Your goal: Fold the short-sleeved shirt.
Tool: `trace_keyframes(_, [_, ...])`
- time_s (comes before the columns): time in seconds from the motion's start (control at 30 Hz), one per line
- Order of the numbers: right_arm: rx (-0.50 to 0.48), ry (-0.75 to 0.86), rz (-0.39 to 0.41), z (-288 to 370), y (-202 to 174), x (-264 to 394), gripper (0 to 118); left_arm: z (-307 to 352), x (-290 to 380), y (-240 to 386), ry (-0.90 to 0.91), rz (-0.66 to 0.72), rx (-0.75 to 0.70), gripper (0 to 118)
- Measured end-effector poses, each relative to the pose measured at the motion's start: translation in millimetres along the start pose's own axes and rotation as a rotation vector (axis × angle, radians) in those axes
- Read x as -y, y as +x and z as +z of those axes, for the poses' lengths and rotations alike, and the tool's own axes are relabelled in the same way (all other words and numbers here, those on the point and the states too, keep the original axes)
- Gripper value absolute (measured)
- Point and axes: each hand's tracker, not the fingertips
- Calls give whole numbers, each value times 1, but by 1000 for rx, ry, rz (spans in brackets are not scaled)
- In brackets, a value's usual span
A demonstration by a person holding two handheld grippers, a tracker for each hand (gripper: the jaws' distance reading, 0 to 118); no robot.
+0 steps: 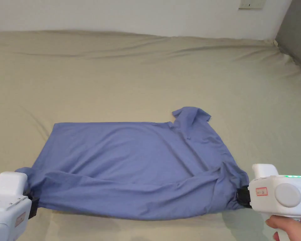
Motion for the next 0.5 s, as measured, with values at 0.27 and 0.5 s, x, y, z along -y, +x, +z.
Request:
trace_keyframes(0.27, [20,-45,-8,51,-1,32,16,24,31,-20,-42,-12,0,8])
trace_keyframes(0.5, [25,-166,-37,3,7,81,16,-10,80,-16,-202,-65,30,8])
